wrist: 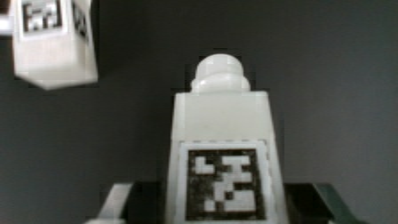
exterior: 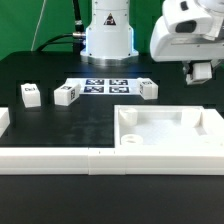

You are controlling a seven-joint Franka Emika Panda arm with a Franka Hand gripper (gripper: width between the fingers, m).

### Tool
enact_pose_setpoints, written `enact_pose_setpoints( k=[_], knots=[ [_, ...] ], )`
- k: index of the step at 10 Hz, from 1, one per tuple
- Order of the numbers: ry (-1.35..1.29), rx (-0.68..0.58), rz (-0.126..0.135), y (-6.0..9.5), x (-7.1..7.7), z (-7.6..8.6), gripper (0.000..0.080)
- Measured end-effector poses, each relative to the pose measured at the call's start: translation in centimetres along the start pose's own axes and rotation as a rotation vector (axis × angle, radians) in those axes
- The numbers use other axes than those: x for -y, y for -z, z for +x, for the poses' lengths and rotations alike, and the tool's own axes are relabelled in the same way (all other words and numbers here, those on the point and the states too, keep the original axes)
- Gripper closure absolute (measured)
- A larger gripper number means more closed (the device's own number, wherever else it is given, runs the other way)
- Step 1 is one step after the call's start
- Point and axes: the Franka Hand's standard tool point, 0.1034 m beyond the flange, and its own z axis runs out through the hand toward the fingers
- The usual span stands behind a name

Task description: Assemble one leg

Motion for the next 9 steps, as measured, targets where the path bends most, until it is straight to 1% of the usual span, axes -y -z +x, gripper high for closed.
enact_pose_setpoints(
  k=[1,2,3,4,5,6,8,9],
  knots=[
    [0.015,-0.069,0.005,0.8,-0.4,0.5,0.0509],
    [0.026,-0.174,0.012,1.6,-0.7,1.3,0.0509],
    [0.03,-0.246,0.014,2.4,-1.2,1.5,0.0509],
    [0.028,-0.307,0.017,3.1,-1.3,1.8,0.0509],
    [0.033,-0.424,0.024,3.2,-1.1,2.3,0.0509],
    [0.04,-0.506,0.026,2.9,-1.1,2.2,0.0509],
    [0.058,-0.587,0.026,2.8,-1.0,2.3,0.0509],
    [0.089,-0.594,0.017,3.0,-1.0,2.7,0.0509]
  ],
)
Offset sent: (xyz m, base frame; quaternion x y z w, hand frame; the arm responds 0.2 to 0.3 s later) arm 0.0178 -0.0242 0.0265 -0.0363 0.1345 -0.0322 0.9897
